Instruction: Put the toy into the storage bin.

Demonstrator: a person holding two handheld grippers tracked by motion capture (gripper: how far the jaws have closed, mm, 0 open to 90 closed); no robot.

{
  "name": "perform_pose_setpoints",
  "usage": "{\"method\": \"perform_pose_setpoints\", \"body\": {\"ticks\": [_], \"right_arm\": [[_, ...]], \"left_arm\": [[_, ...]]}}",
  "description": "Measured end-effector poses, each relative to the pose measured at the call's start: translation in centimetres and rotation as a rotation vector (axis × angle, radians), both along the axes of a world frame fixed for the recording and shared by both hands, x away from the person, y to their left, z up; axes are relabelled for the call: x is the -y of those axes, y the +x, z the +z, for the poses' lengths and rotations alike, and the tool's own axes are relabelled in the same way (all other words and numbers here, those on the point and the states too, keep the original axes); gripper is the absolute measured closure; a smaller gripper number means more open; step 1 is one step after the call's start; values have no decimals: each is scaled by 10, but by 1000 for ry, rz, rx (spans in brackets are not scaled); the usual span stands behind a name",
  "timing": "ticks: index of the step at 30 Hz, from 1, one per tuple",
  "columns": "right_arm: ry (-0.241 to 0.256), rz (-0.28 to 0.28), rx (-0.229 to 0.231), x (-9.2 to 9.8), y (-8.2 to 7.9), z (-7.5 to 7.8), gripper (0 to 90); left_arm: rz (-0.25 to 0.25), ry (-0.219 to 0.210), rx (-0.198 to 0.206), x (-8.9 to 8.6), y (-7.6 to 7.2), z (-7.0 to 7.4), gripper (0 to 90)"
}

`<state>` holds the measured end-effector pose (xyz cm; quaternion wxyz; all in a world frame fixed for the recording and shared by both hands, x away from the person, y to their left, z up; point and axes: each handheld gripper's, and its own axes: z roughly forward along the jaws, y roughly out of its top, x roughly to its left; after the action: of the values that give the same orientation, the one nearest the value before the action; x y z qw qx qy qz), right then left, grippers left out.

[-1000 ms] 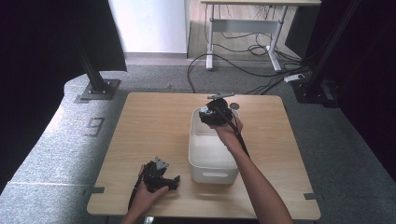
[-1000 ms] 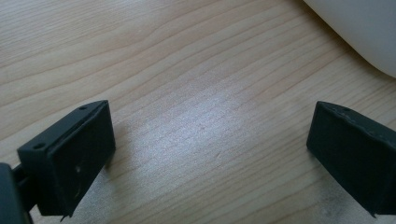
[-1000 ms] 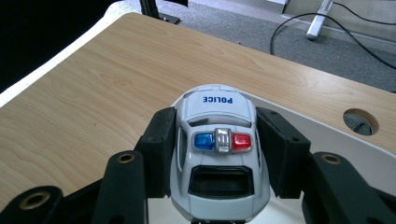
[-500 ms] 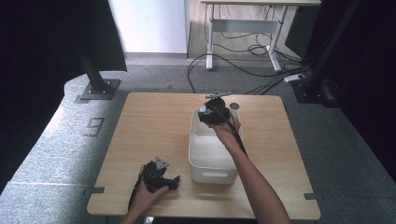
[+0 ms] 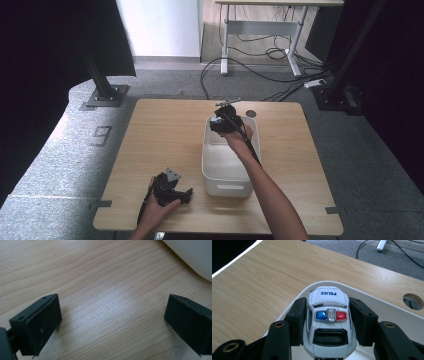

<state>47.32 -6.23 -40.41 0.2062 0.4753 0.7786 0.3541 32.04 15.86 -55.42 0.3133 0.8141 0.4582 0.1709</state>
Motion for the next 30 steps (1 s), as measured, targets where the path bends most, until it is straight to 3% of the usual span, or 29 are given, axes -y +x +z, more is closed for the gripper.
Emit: {"method": "perform_pose_setpoints", "body": {"ticks": [30], "right_arm": [[-28, -5, -50, -7, 18, -15, 502]], "left_arm": [[0, -1, 3, 0, 0, 0, 16]]}}
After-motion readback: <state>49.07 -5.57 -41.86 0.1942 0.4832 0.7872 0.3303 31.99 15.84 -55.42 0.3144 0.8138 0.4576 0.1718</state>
